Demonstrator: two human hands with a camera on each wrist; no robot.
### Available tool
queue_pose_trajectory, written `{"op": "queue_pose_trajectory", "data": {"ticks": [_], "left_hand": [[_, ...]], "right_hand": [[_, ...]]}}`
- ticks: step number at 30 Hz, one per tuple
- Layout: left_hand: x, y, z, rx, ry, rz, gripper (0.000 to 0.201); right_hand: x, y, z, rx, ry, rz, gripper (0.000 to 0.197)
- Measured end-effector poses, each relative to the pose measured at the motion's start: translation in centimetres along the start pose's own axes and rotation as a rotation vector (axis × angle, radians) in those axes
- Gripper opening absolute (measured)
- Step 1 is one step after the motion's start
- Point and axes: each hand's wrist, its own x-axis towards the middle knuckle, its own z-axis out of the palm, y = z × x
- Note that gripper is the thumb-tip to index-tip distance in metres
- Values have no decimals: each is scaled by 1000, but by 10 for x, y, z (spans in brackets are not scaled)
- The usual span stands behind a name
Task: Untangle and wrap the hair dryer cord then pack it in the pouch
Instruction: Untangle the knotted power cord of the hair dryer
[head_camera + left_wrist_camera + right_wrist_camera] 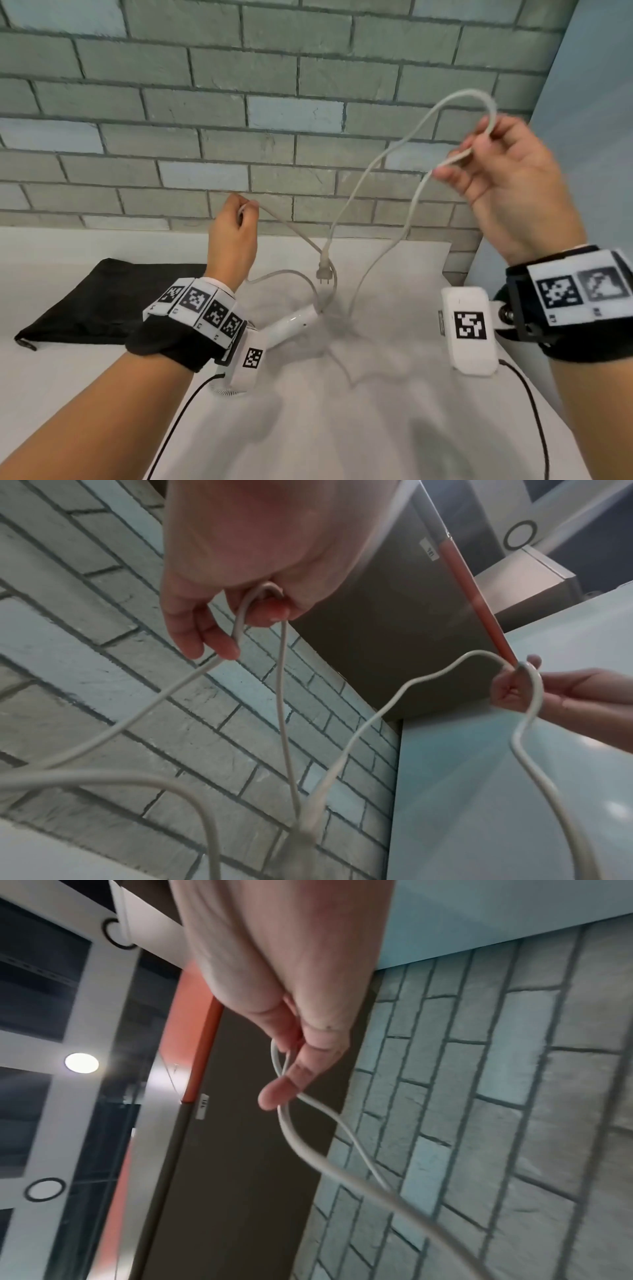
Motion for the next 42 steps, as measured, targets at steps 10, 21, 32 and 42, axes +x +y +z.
{"op": "queue_pose_trajectory", "data": {"ticks": [10,21,32,42], "left_hand": [[10,10,-11,-38,-41,21,23],[18,46,-18,-436,-211,88,36],[21,77,-7,-562,-359,42,24],[-6,56,-4,-184,-529,-157,55]], "right_hand": [[20,-6,-26,-154,175,-239,21],[-8,62,-30,-1013,-109,-384,26],[-24,52,49,-804,-567,289,35],[-25,57,79,-391,-362,406,5]]}}
